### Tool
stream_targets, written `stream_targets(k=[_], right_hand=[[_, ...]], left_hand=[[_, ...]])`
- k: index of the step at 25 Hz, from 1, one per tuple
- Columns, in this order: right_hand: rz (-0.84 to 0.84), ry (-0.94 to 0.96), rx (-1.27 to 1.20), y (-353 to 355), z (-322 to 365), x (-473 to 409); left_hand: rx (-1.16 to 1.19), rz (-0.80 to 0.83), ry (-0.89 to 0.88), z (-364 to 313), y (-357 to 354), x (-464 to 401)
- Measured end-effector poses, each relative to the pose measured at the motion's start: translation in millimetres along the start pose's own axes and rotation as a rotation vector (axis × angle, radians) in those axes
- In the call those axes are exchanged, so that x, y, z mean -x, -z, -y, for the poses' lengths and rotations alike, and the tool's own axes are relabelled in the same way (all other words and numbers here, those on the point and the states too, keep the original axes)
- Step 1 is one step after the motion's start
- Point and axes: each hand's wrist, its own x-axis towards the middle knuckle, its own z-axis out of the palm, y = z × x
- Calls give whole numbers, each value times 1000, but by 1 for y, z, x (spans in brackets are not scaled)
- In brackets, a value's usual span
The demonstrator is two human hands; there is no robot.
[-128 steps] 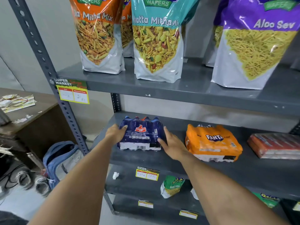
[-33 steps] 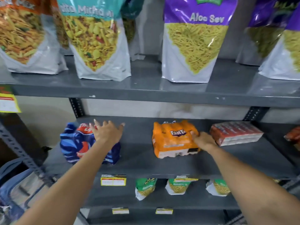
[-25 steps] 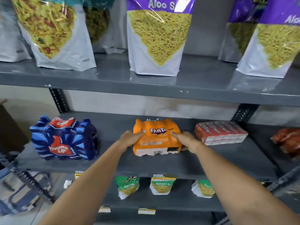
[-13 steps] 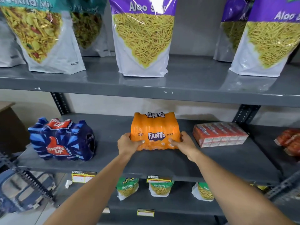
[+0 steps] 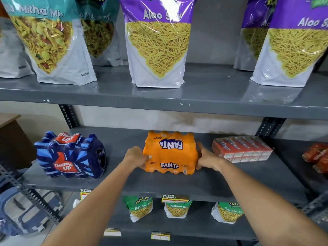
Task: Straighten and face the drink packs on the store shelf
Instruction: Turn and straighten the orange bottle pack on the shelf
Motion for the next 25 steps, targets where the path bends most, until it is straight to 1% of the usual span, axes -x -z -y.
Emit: stream_targets(k=[1,3,4,5,6,8,9,10,11,12,14,15,17,18,20,21,22,24,25], right_hand=[[-25,-4,-10,5,3,-1],[-93,-2,-86,10,5,-3],[-110,3,-124,10,5,-4],[-121,1,-151,8,5,-4],[-121,1,-168,5,5,-3],[-115,1,-165,-2,8,2],[-113,9,-162,-5,9,4],[-105,26,-162,-9,12,7],[-91,40,-159,-12,16,9],[-66,51,-153,-15,20,11],[6,60,-133,-18,26,12],[42,45,-144,-18,29,13],[61,33,-187,-18,38,10],[-3,51,-220,-17,42,7],[-242,113,-235,-10,51,-5],[-308,113,-225,-4,54,-11],[-313,96,-203,3,58,-15],[-236,91,-130,9,65,-19],[-185,106,-108,9,69,-21]], left_hand=[[68,-32,4,-2,4,-2],[327,-125,-3,-2,1,-1],[484,-139,-35,-4,-5,6],[652,-105,-82,-9,-14,14],[790,-24,-134,-17,-23,28],[924,99,-230,-37,-38,46],[959,118,-252,-45,-44,49],[984,107,-256,-50,-49,50],[987,54,-277,-52,-53,49],[959,-19,-289,-52,-53,48],[865,-137,-246,-48,-46,43],[845,-155,-231,-46,-41,38],[840,-91,-252,-35,-28,25],[828,-36,-272,-27,-20,17],[785,83,-313,-15,-5,3],[759,140,-329,-12,3,0],[734,192,-332,-11,11,-1],[708,275,-305,-11,23,-3],[717,289,-266,-10,27,-5]])
